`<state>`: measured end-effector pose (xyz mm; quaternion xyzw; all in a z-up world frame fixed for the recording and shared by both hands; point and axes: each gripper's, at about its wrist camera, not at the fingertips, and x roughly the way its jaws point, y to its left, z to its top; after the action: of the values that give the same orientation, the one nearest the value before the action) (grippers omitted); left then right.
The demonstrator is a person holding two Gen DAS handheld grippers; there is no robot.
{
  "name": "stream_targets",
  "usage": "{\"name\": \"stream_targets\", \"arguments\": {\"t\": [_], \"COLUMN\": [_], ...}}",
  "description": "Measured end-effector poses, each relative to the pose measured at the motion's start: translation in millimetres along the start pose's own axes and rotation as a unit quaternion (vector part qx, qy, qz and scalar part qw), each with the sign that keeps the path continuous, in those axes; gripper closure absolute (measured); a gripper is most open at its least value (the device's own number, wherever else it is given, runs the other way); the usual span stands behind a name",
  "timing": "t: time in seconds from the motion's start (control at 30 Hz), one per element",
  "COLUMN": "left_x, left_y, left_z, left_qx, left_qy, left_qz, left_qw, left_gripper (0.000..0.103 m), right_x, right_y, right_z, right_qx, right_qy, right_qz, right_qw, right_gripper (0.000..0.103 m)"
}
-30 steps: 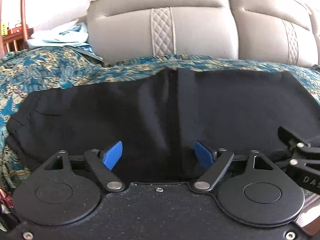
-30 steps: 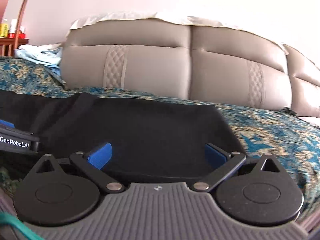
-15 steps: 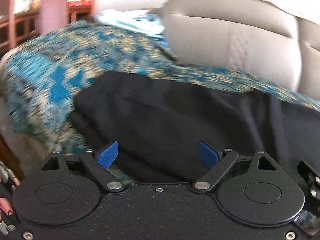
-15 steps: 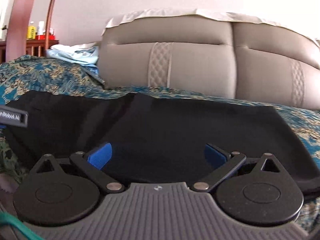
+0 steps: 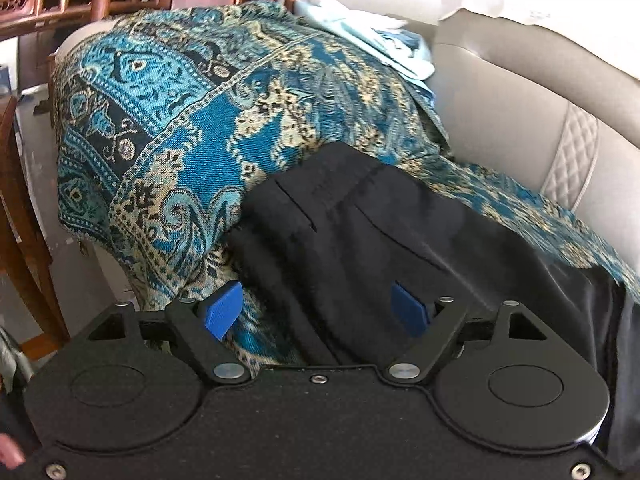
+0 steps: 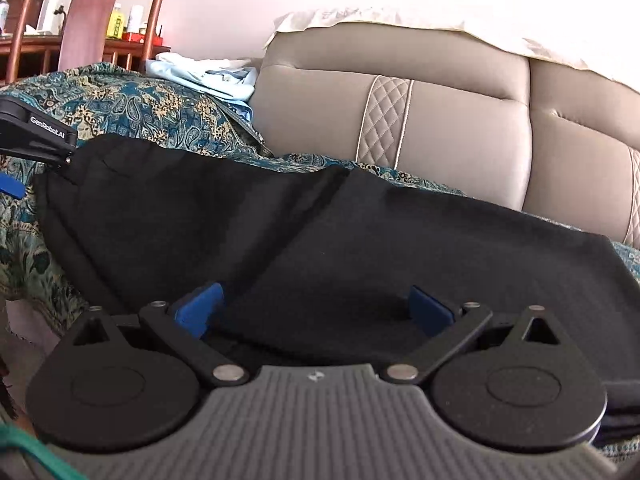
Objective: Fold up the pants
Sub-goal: 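Grasp the end of the black trousers with the left tool, then lift the trouser end with the left tool and fold it over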
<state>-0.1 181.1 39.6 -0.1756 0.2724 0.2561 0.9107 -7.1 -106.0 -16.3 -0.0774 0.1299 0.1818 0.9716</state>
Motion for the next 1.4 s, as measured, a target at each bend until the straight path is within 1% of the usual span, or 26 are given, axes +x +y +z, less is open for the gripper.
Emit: {"name": "stream_targets", "arguments": {"t": [0.1, 0.13, 0.17, 0.23, 0.3, 0.4, 0.47, 0.5, 0.57, 0.67, 0.7, 0.77, 0.8, 0.83, 0.87, 0.93, 0.97, 1.03, 1.1, 1.13, 1.17, 1.2, 1.23, 1.3, 1.33, 1.4], "left_x": [14.5, 21.3, 29.9, 33.3, 37.2, 41.0, 42.1, 41.6, 42.5, 44.6, 45.0, 41.9, 37.4, 32.9, 26.7, 16.0, 15.3, 22.5, 40.9, 49.4, 50.8, 54.4, 55.0, 55.4, 52.3, 39.4], "left_y": [4.0, 5.7, 6.8, 5.2, 6.1, 9.0, 14.7, 18.3, 21.6, 25.1, 26.1, 26.3, 23.7, 21.3, 18.5, 14.0, 13.5, 16.1, 21.6, 24.9, 25.2, 23.5, 20.8, 15.0, 14.1, 15.0], "left_z": [3.8, 5.4, 7.6, 10.7, 12.8, 12.4, 11.7, 11.3, 12.5, 17.5, 18.4, 20.2, 20.6, 20.8, 18.5, 14.0, 13.7, 14.8, 19.4, 19.4, 19.6, 21.7, 22.9, 25.4, 25.9, 27.8], "left_qx": [-0.016, -0.028, -0.040, -0.039, -0.047, -0.060, -0.079, -0.100, -0.126, -0.140, -0.141, -0.135, -0.119, -0.097, -0.075, -0.039, -0.037, -0.053, -0.087, -0.103, -0.105, -0.101, -0.097, -0.089, -0.089, -0.096], "left_qy": [0.012, 0.027, 0.053, 0.043, 0.042, 0.031, 0.020, 0.013, 0.006, 0.011, 0.007, -0.001, -0.009, -0.021, -0.037, -0.064, -0.066, -0.049, -0.011, 0.004, -0.013, -0.009, -0.008, -0.011, -0.021, -0.041], "left_qz": [0.003, 0.012, 0.022, 0.032, 0.024, 0.013, -0.003, -0.014, -0.009, -0.017, -0.023, -0.024, -0.018, -0.018, -0.021, -0.049, -0.057, -0.044, -0.019, -0.019, -0.025, -0.025, -0.022, -0.010, -0.010, -0.028], "left_qw": [0.9998, 0.9992, 0.9976, 0.9978, 0.9977, 0.9976, 0.9966, 0.9948, 0.9920, 0.9900, 0.9897, 0.9905, 0.9927, 0.9949, 0.9963, 0.9960, 0.9955, 0.9964, 0.9960, 0.9945, 0.9941, 0.9945, 0.9950, 0.9959, 0.9957, 0.9941], "left_gripper": [0.023, 0.023, 0.023, 0.023, 0.019, 0.012, 0.002, 0.001, 0.001, 0.002, 0.006, 0.041, 0.049, 0.061, 0.065, 0.063, 0.058, 0.051, 0.045, 0.044, 0.040, 0.039, 0.040, 0.066, 0.079, 0.083], "right_x": [0.6, 1.0, 0.8, 0.9, 0.6, 0.5, 0.6, 0.6, 0.5, 0.5, 0.7, 0.6, 0.5, 0.8, 1.1, 1.3, 1.3, 0.9, 0.9, 0.9, 0.8, 0.9, 0.9, 0.9, 1.1, 1.5], "right_y": [-0.3, -0.6, -0.4, -0.8, -1.2, -1.3, -1.1, -1.1, -1.1, -1.4, -0.9, -1.0, -1.2, -1.0, -0.8, -0.4, -0.5, -0.5, -0.4, -0.4, -0.5, -0.2, -0.2, -0.1, 0.4, 0.9], "right_z": [0.3, 0.4, 0.0, -0.2, -0.3, -0.4, -0.4, -0.5, -0.5, -0.5, -0.5, -0.6, -0.6, -0.5, -0.4, -0.3, -0.6, -0.3, -0.3, -0.3, -0.5, -0.4, -0.5, -0.8, -0.1, 0.9], "right_qx": [-0.002, -0.001, -0.001, -0.001, -0.002, -0.001, -0.001, -0.001, -0.001, -0.001, -0.001, -0.002, -0.002, -0.002, -0.002, -0.002, -0.002, -0.002, -0.002, -0.002, -0.002, -0.002, -0.002, -0.001, -0.001, 0.000], "right_qy": [-0.002, -0.002, -0.003, -0.004, -0.004, -0.004, -0.004, -0.004, -0.004, -0.003, -0.004, -0.004, -0.004, -0.004, -0.004, -0.004, -0.005, -0.005, -0.004, -0.004, -0.004, -0.005, -0.005, -0.005, -0.005, -0.004], "right_qz": [0.001, 0.001, 0.001, 0.001, 0.001, 0.001, 0.001, 0.001, 0.001, 0.001, 0.001, 0.001, 0.001, 0.001, 0.001, 0.001, 0.001, 0.001, 0.001, 0.001, 0.001, 0.000, 0.001, 0.000, 0.000, 0.000], "right_qw": [1.000, 1.000, 1.000, 1.000, 1.000, 1.000, 1.000, 1.000, 1.000, 1.000, 1.000, 1.000, 1.000, 1.000, 1.000, 1.000, 1.000, 1.000, 1.000, 1.000, 1.000, 1.000, 1.000, 1.000, 1.000, 1.000], "right_gripper": [0.000, 0.000, 0.000, 0.000, 0.000, 0.000, 0.000, 0.000, 0.000, 0.000, 0.000, 0.000, 0.000, 0.000, 0.000, 0.000, 0.000, 0.000, 0.000, 0.000, 0.000, 0.000, 0.000, 0.000, 0.000, 0.000]}}
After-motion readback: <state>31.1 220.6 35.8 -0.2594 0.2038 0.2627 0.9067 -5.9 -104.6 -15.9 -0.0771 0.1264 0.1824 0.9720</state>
